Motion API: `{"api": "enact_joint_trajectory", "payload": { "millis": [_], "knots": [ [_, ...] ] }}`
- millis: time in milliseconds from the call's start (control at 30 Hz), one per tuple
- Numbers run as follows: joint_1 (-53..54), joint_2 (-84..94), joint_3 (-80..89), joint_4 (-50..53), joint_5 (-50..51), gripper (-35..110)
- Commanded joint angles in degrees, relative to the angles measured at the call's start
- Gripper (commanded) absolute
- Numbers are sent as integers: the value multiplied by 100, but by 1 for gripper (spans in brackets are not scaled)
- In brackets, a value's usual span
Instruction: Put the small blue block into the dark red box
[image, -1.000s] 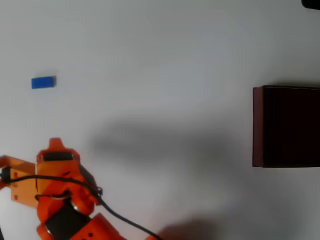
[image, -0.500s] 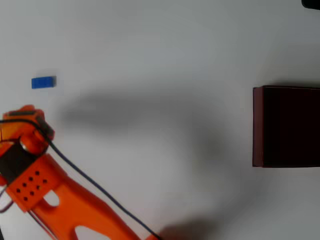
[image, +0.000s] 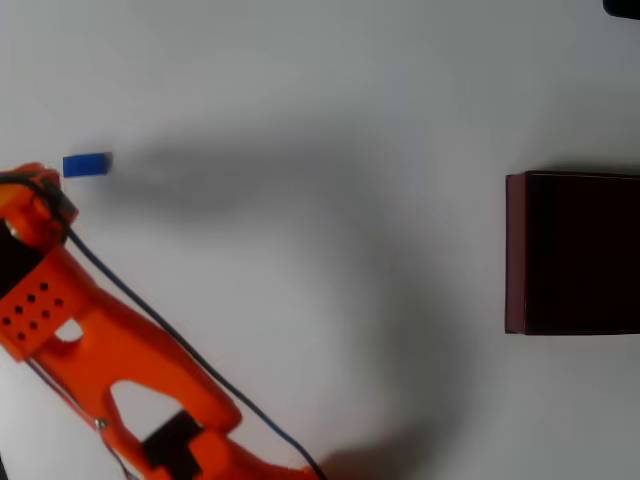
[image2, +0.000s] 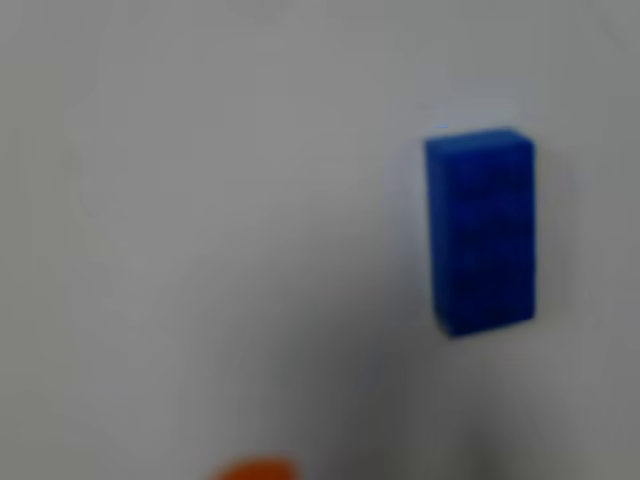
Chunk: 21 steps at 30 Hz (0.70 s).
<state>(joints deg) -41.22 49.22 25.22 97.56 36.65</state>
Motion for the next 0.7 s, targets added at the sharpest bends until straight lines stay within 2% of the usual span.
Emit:
{"api": "enact_joint_trajectory", "payload": {
  "millis": [0,667],
  "knots": [
    [70,-1230,-3015,773,-9,18],
    [396,-2443,-3674,703,-149,19]
  ]
}}
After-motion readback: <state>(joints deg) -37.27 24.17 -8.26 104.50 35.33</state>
